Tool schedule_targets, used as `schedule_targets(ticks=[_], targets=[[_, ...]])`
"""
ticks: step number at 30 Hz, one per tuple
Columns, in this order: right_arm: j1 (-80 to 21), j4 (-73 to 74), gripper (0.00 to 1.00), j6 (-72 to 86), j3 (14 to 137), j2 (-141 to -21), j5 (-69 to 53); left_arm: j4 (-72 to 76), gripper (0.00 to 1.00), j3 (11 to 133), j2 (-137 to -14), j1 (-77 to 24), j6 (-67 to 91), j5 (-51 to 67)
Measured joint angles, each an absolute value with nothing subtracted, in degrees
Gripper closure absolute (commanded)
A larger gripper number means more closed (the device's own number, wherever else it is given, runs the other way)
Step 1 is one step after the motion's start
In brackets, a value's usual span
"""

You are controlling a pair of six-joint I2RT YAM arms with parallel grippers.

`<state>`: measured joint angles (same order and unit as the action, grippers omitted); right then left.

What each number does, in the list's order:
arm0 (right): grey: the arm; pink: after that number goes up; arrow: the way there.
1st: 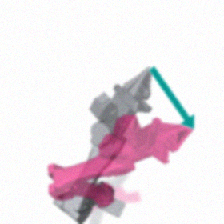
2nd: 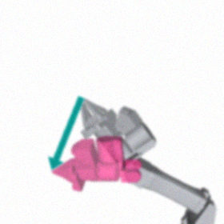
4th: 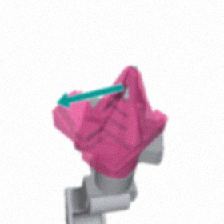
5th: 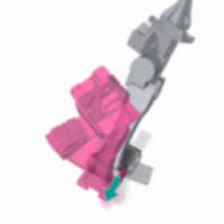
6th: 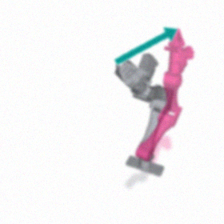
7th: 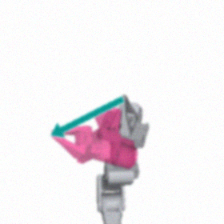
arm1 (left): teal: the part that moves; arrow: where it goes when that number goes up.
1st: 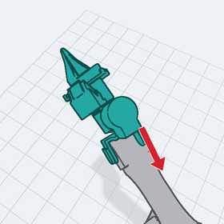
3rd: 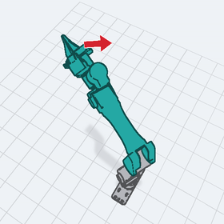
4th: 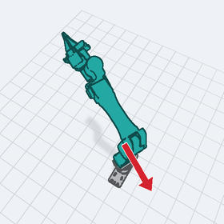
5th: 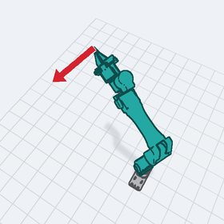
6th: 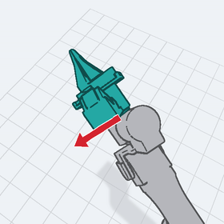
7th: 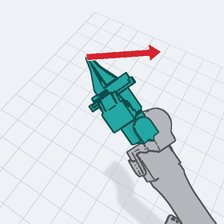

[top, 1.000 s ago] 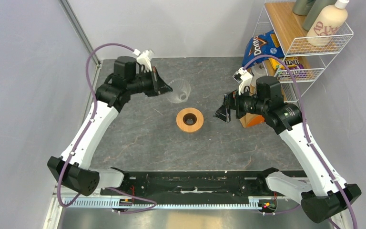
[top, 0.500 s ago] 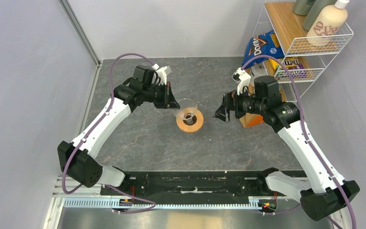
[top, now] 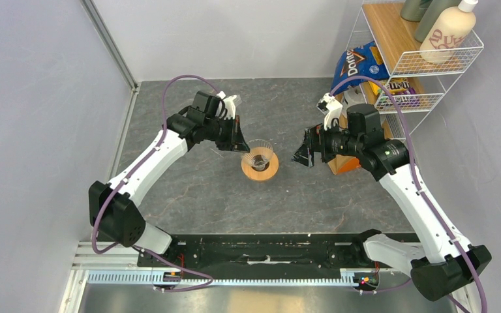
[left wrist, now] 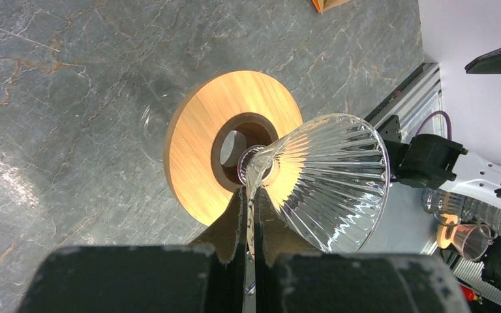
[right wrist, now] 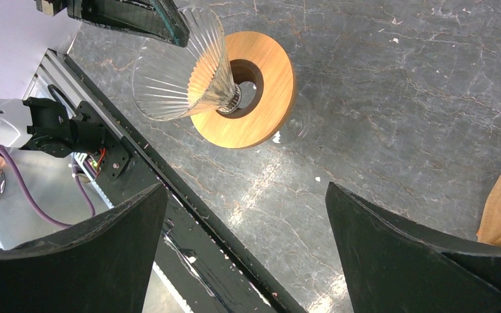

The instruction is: Place the coffee filter in the dripper

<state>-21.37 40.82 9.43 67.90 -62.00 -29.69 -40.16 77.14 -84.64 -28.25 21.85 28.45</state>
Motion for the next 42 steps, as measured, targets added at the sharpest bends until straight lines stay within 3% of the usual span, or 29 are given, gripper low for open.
schedule_targets(ticks=[13, 21, 26, 34, 42], targets=[[-21.4, 40.1, 0.01, 9.7, 66.7, -62.3, -30.0, -40.4, 0.97, 79.2, -87.6, -28.4, 21.5, 27.0], [-21.4, 39.4, 0.01, 10.1, 66.0, -62.7, -30.2, -40.4, 0.66, 79.2, -88.5, -28.5, 21.0, 26.5], [-21.3, 39.1, 0.01, 10.7, 66.0, -63.6, -30.6, -40.3, 0.56, 79.9, -88.4, -28.6, 20.8, 26.6], [-21.3, 37.3, 0.27, 14.1, 66.0, -66.6, -33.2, -40.7, 0.55, 79.9, -84.8, -28.6, 20.0, 26.6], [-21.2, 33.7, 0.36, 19.9, 66.0, -73.1, -36.7, -40.2, 0.57, 77.8, -79.8, -28.6, 20.0, 26.2]])
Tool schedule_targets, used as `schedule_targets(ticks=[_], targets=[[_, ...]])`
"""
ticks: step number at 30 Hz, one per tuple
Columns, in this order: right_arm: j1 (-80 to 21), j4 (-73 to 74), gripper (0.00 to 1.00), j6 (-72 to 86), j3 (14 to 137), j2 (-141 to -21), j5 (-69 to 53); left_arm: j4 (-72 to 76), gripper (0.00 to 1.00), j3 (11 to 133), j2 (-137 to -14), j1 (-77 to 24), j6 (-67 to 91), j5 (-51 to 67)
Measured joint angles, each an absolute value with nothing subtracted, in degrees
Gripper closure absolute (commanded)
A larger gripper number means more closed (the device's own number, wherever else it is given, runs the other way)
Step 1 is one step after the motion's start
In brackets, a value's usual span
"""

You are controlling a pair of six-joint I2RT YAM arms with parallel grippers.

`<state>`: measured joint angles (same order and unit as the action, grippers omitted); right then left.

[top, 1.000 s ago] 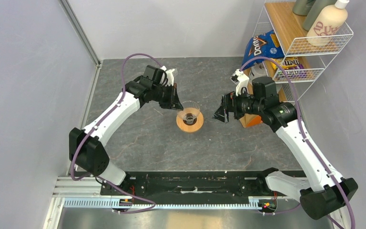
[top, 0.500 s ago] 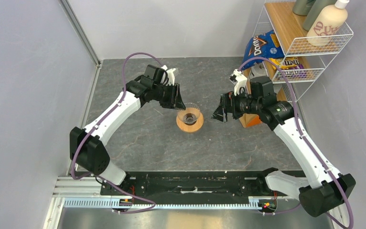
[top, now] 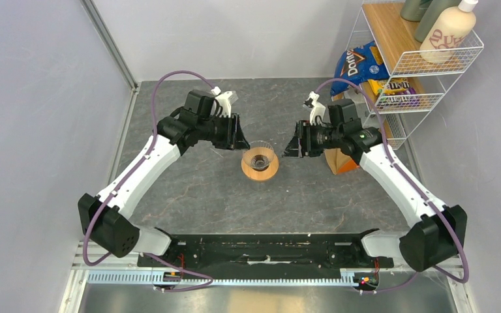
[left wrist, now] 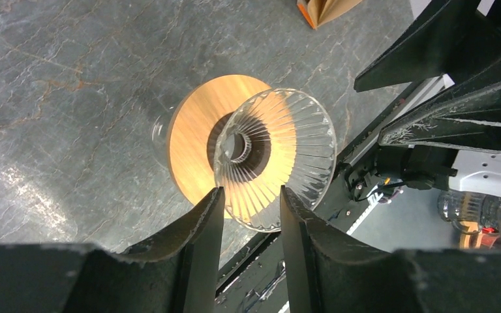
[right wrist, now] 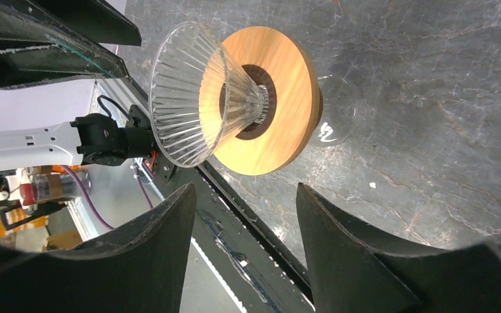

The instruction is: Place the coffee filter in the dripper

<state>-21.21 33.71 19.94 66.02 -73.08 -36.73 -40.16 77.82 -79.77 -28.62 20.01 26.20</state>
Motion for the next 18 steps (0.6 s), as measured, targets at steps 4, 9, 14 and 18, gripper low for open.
schedule_targets(ticks=[4, 9, 14, 18], targets=[[-21.3, 33.5, 0.37, 21.0, 66.5, -75.7, -37.6, -40.2, 0.56, 76.3, -79.7, -28.6, 20.0, 25.2], [-22.4, 33.4, 0.38, 21.5, 68.7, -77.9, -37.5, -40.2, 0.56, 75.3, -79.7, -28.5, 20.0, 23.9], [-23.9, 33.4, 0.44, 21.1, 70.3, -79.1, -37.0, -40.1, 0.56, 75.0, -79.8, -28.3, 20.0, 23.9], [-24.9, 33.5, 0.45, 20.7, 71.9, -81.5, -36.3, -40.1, 0.57, 74.9, -80.0, -28.3, 20.1, 24.0]])
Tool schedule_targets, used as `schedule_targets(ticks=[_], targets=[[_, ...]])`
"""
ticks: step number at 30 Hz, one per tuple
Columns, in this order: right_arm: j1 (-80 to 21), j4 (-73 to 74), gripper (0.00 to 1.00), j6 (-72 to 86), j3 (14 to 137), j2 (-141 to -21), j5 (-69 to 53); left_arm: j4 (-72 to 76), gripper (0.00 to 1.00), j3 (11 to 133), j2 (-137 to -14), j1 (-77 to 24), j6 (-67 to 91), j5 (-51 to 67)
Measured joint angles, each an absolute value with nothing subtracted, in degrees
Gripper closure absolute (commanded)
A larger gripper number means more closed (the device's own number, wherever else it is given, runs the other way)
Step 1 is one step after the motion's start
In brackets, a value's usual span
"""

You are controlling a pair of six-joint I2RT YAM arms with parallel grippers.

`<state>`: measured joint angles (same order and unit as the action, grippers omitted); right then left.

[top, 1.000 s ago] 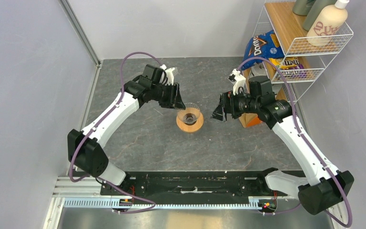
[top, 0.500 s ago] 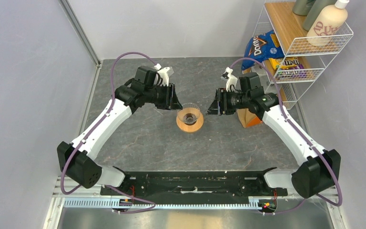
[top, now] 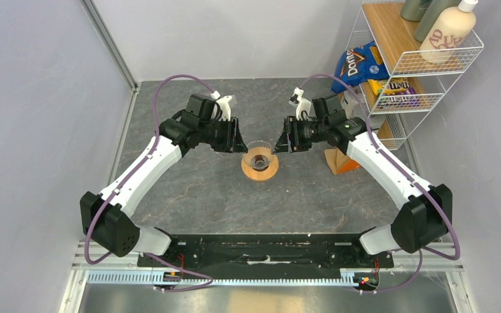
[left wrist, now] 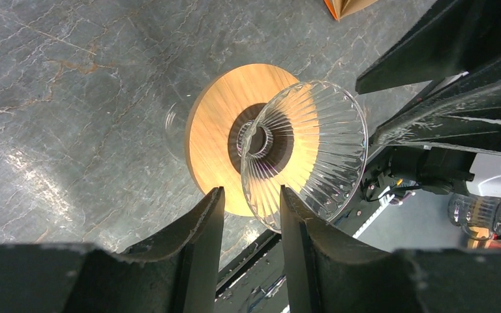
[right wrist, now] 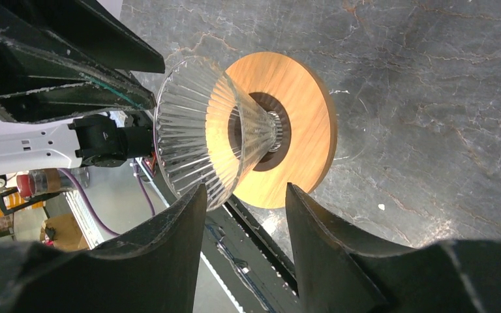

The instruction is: Place the coffee filter in the dripper

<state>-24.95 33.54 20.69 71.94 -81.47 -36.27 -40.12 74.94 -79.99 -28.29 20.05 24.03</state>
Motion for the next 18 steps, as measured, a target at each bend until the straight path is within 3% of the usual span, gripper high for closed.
schedule_targets(ticks=[10, 18], targets=[[-26.1, 34.0, 0.56, 19.7, 72.7, -83.2, -34.4, -39.2, 0.65, 74.9, -80.3, -28.3, 20.1, 24.7], [-26.1, 34.2, 0.64, 19.4, 72.7, -83.2, -32.9, -38.6, 0.66, 74.9, -81.9, -28.3, 20.1, 25.9]])
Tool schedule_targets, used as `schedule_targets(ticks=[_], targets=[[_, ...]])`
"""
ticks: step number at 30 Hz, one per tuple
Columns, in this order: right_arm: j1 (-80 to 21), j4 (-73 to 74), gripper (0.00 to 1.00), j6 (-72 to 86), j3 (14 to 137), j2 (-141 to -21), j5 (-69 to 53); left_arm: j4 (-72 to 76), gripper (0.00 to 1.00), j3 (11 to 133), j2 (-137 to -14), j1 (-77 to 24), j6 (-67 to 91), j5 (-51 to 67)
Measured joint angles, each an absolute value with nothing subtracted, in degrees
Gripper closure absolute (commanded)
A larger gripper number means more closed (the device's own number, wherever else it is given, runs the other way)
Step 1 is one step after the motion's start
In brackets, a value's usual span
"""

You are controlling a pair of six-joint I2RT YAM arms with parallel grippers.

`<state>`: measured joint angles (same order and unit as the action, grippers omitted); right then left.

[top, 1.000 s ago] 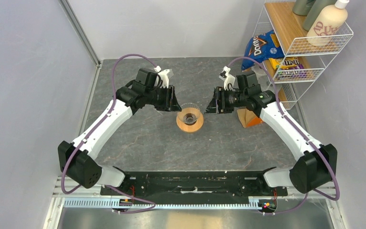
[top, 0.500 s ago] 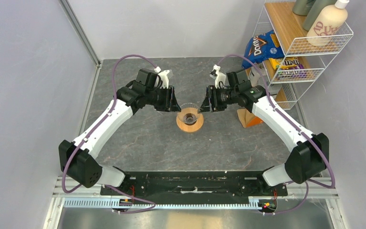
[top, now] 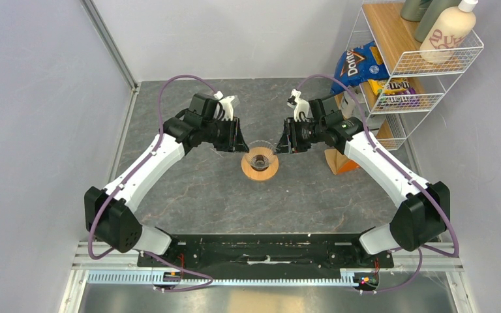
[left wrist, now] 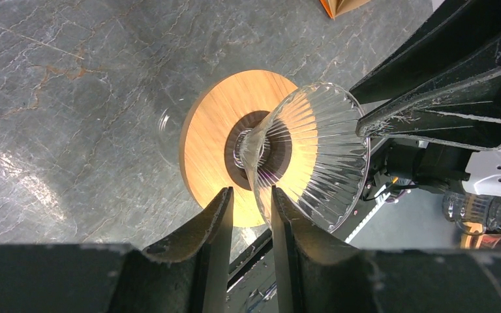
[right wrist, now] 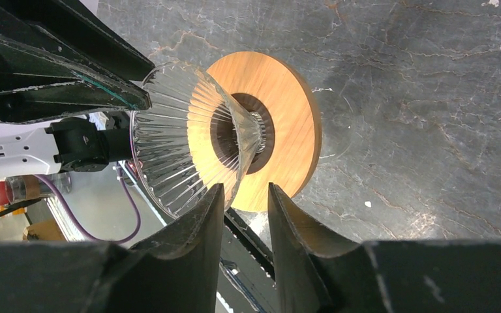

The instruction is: Place the coffee filter in the dripper

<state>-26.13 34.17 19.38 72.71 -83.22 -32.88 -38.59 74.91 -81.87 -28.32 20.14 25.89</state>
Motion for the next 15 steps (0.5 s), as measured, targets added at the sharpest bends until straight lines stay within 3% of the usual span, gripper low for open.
schedule_targets(ticks=[10, 15], targets=[[-26.2, 34.3, 0.80, 19.3, 72.7, -83.2, -32.7, -37.5, 0.73, 74.9, -82.9, -28.3, 20.7, 27.1], [-26.5, 34.6, 0.84, 19.3, 73.5, -83.7, -32.7, -37.2, 0.80, 74.9, -82.9, -28.3, 21.2, 27.2]])
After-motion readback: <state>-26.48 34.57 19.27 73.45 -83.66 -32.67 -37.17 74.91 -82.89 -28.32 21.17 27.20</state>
